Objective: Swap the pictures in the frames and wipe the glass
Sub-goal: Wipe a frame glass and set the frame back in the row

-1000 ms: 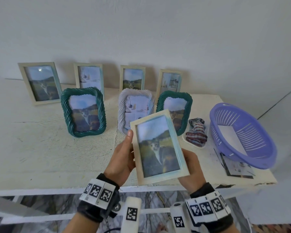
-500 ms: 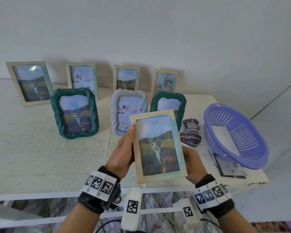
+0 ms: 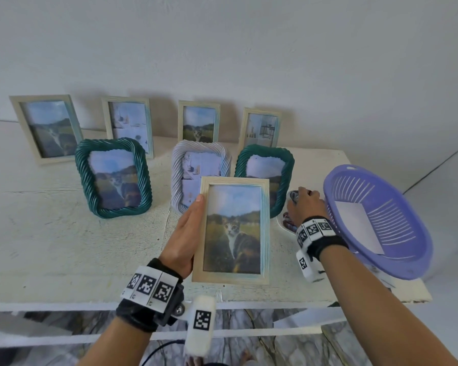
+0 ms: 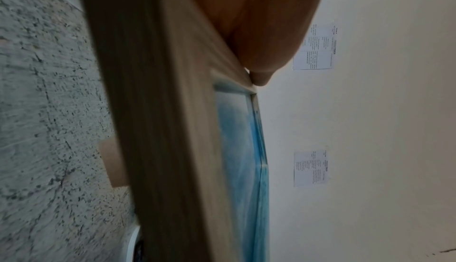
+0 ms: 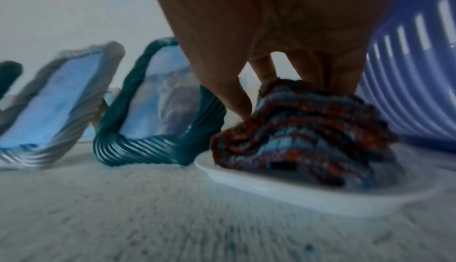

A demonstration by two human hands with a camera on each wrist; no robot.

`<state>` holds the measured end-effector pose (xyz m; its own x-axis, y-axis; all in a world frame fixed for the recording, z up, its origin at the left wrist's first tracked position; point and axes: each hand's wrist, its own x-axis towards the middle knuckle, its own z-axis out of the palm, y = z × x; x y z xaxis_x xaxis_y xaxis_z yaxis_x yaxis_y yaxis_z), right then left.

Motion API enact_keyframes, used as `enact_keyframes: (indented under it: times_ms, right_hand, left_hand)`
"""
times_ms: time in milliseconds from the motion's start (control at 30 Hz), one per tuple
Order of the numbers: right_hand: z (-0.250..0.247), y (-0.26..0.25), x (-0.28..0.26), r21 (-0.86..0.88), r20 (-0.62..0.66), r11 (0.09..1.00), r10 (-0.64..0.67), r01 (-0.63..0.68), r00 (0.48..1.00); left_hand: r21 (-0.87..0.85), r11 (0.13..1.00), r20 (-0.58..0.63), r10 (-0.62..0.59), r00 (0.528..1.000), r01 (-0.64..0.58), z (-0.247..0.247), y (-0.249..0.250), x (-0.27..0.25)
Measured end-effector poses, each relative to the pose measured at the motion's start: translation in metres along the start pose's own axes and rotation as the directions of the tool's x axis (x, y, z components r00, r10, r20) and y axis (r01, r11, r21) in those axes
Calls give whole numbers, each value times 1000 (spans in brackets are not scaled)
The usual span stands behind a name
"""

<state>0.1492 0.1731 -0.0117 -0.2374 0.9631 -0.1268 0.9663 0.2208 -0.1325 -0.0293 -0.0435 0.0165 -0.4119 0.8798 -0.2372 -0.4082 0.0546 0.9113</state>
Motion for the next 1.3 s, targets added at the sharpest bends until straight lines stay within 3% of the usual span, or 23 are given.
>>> enact_keyframes:
  times_ms: [133,333,433,533,600,700,867,1067,1133,1300]
  right_hand:
    - [0,1,5,-130,17,991,-26,28,1000]
    - [-17,10,-22,-9,-39,994,-112,111,993]
    - [-40,19,-69,112,-194,972,-182,206,964]
    - [-65,7,-125,311,-360,844,-320,437,876]
    - [-72,-10,-154,327,-350,734,-491,595,798]
    - [-66,-29,-168,71,-288,678,-689,732,666]
    - [-60,-43,-171,-147,-171,604,-796,784,581]
    - [-52,-35,-194,-52,-36,487,-874,872,485]
    - [-52,-35,-193,-74,-18,479,-878,875,479]
    - [-55,-48,-174,-150,-98,537,-844,830,528]
  left_hand:
    - [-6,1000,-75,2,997,-2,0,-3,2]
    - [17,999,-94,34,995,-33,6,-1,1]
    - [35,998,-101,64,993,-61,8,0,0]
    - [60,994,-91,91,992,-86,8,-1,1]
    - [81,991,-65,112,992,-106,8,-2,0]
    - [95,987,-18,133,991,-131,8,-2,-2]
    - [49,987,3,152,988,-152,7,-1,-9]
    - [20,992,-23,126,992,-126,-6,-3,-13]
    - [20,992,-18,124,992,-123,-9,-4,-15]
    - [29,991,-51,133,990,-132,-13,2,-13]
